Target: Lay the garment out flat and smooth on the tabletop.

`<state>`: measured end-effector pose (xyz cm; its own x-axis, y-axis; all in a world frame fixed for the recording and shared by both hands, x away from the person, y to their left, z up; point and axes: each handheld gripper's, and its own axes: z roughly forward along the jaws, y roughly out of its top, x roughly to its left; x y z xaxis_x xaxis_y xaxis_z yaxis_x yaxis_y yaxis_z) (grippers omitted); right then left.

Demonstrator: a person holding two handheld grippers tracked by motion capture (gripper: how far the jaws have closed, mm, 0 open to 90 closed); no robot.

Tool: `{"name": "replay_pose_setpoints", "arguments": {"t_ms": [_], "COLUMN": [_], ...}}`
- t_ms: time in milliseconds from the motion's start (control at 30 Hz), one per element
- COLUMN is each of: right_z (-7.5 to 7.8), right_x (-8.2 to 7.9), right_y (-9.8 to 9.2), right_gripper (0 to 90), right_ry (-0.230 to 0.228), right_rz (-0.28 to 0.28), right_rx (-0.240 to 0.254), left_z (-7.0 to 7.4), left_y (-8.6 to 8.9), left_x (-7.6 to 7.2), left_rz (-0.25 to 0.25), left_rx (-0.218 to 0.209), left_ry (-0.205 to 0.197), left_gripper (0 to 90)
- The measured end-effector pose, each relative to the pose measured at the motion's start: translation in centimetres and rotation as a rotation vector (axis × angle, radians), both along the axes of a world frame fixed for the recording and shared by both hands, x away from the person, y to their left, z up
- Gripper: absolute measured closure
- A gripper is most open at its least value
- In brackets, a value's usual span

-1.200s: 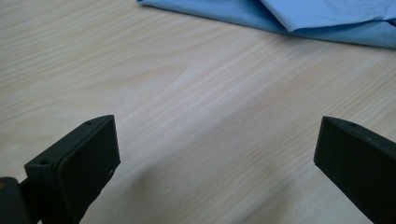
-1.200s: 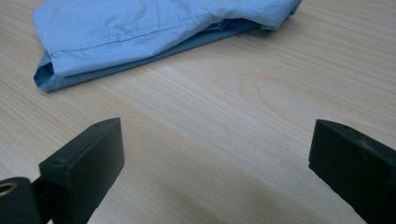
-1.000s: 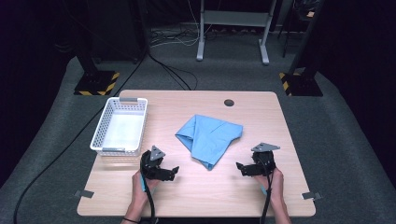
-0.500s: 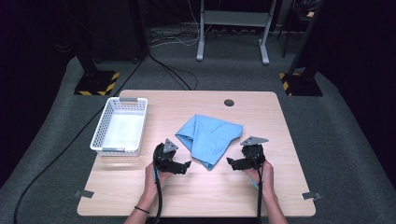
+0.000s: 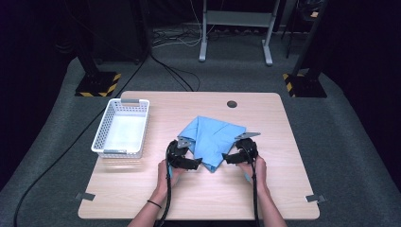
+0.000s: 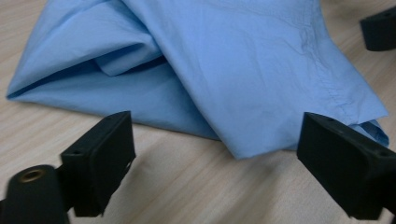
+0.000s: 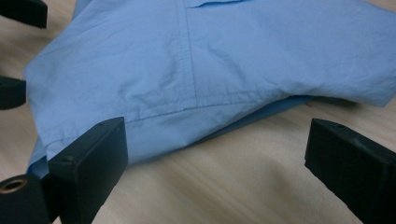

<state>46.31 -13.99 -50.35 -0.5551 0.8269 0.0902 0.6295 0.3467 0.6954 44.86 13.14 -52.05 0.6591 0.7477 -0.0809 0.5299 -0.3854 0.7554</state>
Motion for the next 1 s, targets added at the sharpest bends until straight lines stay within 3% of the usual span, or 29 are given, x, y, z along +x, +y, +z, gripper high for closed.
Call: {"name": "replay_pose_setpoints", "arguments": {"t_ms": [100, 167, 267, 300, 333, 400, 467, 533, 733, 1000], "right_z": [-0.2, -0.5, -0.8, -0.8, -0.8, -1.0, -1.0, -1.1, -1.2, -1.3], "right_x": [0.3, 0.5, 1.1, 1.1, 1.3, 1.4, 1.4, 1.1, 0.4, -1.0], "right_y": [0.3, 0.7, 1.3, 1.3, 1.5, 1.5, 1.5, 1.6, 2.1, 1.7], "right_gripper": [9.0, 13.8, 31.0, 31.0, 45.5, 58.1, 62.9, 73.5, 84.9, 86.7], "right_ry": [-0.014, -0.006, -0.003, -0.003, 0.000, -0.003, -0.007, -0.020, -0.054, -0.060], "right_rz": [-0.016, -0.024, -0.060, -0.060, -0.078, -0.085, -0.087, -0.088, -0.063, -0.043], "right_rx": [-0.007, -0.009, -0.012, -0.012, -0.031, -0.020, -0.019, -0.017, -0.040, -0.046], "left_z": [-0.1, -0.2, -0.2, -0.2, -0.1, -0.1, -0.1, 0.0, 0.0, -0.1], "left_y": [-0.4, -0.7, -1.1, -1.1, -1.3, -1.4, -1.4, -1.7, -1.8, -2.2], "left_x": [0.2, 0.3, 0.4, 0.4, 0.4, 0.4, 0.3, 0.2, 0.0, -1.2], "left_rz": [0.000, -0.005, -0.008, -0.008, -0.018, -0.034, -0.039, -0.054, -0.061, -0.079], "left_rx": [0.014, 0.027, 0.028, 0.028, 0.039, 0.036, 0.037, 0.037, 0.032, 0.035], "left_ry": [0.007, 0.016, 0.005, 0.005, 0.003, 0.000, -0.005, -0.006, -0.002, -0.007], "left_gripper": [17.0, 24.8, 32.2, 36.4, 38.7, 46.8, 50.1, 61.1, 70.6, 73.2]}}
